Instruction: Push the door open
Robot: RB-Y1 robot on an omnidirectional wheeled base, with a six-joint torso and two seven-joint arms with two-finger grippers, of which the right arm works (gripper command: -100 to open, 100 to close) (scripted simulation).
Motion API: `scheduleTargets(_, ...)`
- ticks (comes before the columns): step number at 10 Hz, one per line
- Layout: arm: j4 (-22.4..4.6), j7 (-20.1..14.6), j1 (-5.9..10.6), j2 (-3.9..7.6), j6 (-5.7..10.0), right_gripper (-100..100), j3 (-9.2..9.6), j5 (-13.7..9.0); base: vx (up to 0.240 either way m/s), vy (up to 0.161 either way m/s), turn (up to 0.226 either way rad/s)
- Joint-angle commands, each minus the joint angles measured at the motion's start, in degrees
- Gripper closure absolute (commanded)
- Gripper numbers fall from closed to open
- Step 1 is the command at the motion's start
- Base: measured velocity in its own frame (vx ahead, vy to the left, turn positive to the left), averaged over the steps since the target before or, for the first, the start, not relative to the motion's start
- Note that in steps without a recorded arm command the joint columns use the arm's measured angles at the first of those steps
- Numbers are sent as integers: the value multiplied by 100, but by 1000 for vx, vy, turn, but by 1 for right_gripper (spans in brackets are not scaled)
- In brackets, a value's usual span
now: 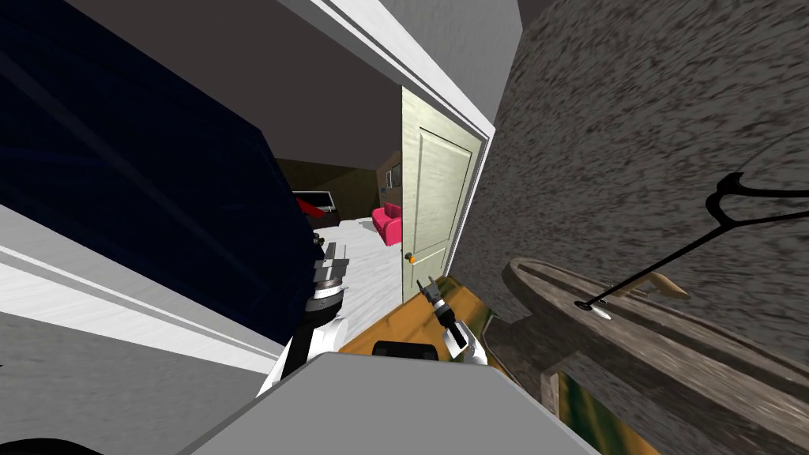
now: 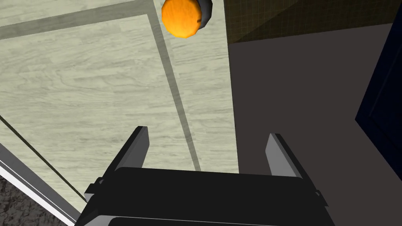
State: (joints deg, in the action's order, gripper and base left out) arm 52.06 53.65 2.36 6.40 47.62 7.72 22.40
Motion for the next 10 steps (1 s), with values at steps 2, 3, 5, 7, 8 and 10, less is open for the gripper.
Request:
scheduleTargets(2,-335,265,125,-1,107,-100,14,89,75,-43,26)
scheduleTargets(3,-457,360,173,-1,140,-100,20,123,74,-42,27)
scheduleTargets(5,-748,586,288,-2,220,-100,34,204,90,-34,32)
scheduleTargets(7,-1009,789,392,-3,293,-100,46,277,106,-53,31)
scheduleTargets(8,-1144,893,445,-4,330,-100,53,315,114,-47,36)
scheduleTargets(10,-1412,1102,551,-6,404,-100,66,390,101,-43,29)
